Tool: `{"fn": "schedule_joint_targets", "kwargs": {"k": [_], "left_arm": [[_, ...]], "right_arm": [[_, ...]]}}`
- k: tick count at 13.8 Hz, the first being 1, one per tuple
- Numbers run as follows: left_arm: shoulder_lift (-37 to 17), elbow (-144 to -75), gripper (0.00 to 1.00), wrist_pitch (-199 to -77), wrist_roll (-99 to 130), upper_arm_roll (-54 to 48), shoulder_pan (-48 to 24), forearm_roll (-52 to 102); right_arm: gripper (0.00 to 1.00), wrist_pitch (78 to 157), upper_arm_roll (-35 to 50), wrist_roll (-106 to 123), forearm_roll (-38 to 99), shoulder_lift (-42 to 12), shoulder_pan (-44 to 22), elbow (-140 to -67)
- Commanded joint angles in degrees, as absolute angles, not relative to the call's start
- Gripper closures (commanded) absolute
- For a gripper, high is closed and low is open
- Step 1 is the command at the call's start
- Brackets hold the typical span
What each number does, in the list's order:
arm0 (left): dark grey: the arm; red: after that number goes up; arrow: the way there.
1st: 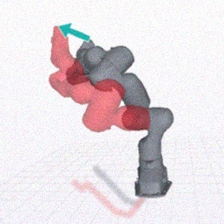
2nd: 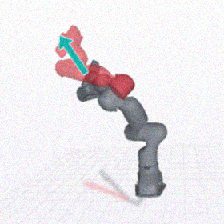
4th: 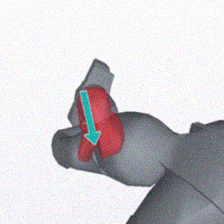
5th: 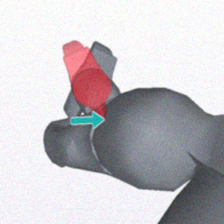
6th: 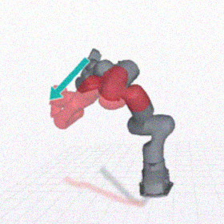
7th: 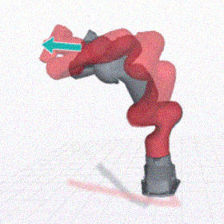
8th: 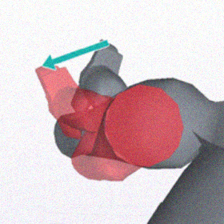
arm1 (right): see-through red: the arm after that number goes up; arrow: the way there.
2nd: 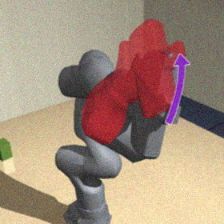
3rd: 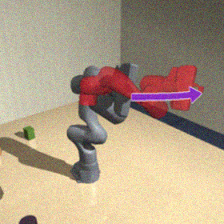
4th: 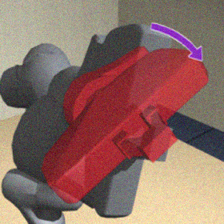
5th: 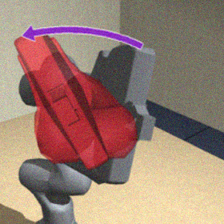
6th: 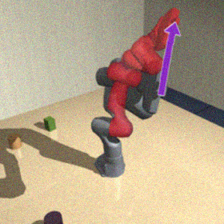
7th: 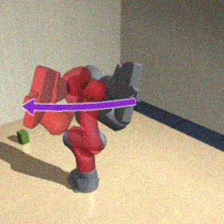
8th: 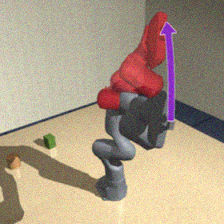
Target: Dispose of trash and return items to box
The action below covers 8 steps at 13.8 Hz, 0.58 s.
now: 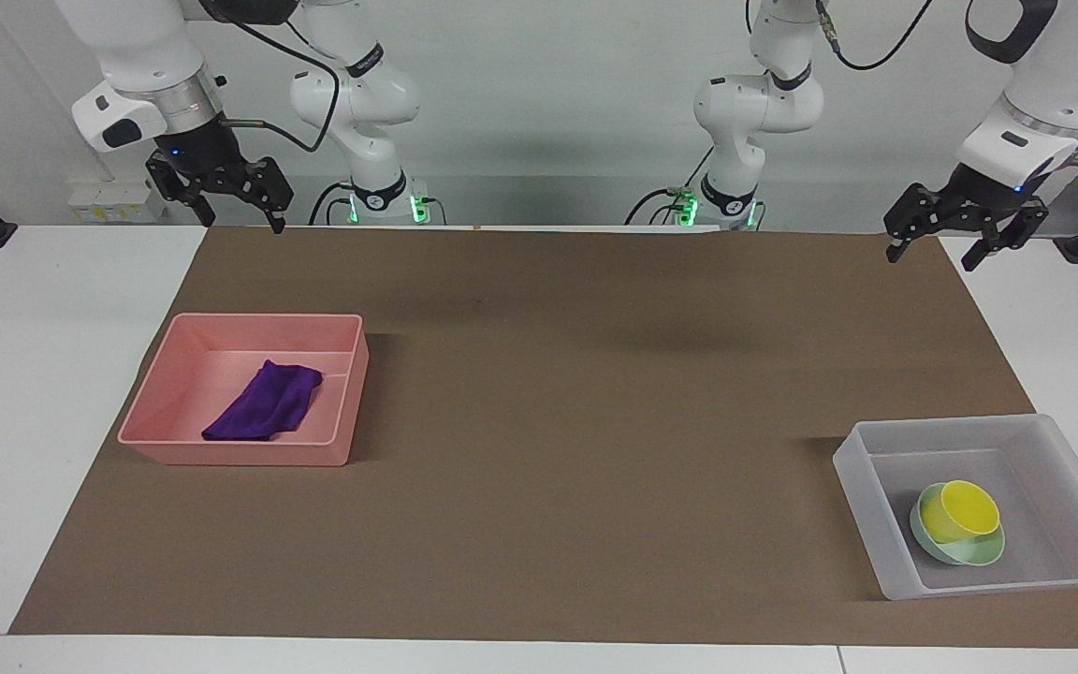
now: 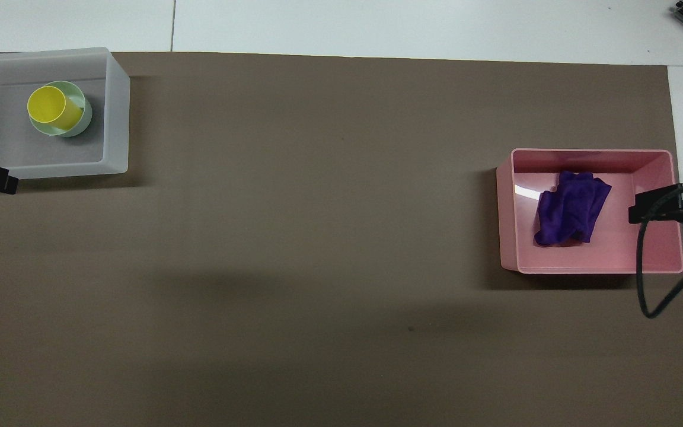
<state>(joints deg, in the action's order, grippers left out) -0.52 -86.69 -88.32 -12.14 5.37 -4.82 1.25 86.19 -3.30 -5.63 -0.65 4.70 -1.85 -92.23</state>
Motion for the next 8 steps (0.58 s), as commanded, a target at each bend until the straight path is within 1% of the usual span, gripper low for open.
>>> {"fn": "schedule_joint_targets", "kwargs": {"k": [1, 4, 8], "left_arm": [[2.11, -91.05, 0.0, -89.11, -11.87, 5.45, -4.66, 0.44], [2.2, -91.05, 0.0, -88.6, -6.61, 5.27, -4.66, 0.44], [2.2, -91.05, 0.0, -88.68, -6.86, 5.36, -4.83, 0.35]], "right_arm": [[0.0, 87.19, -2.99, -4.57, -0.18, 5.54, -1.14, -93.51], [0.0, 87.1, -2.99, -4.57, -0.26, 5.54, -1.14, -93.52], [0.0, 87.27, -2.99, -4.57, -0.18, 5.71, -1.05, -93.86]]}}
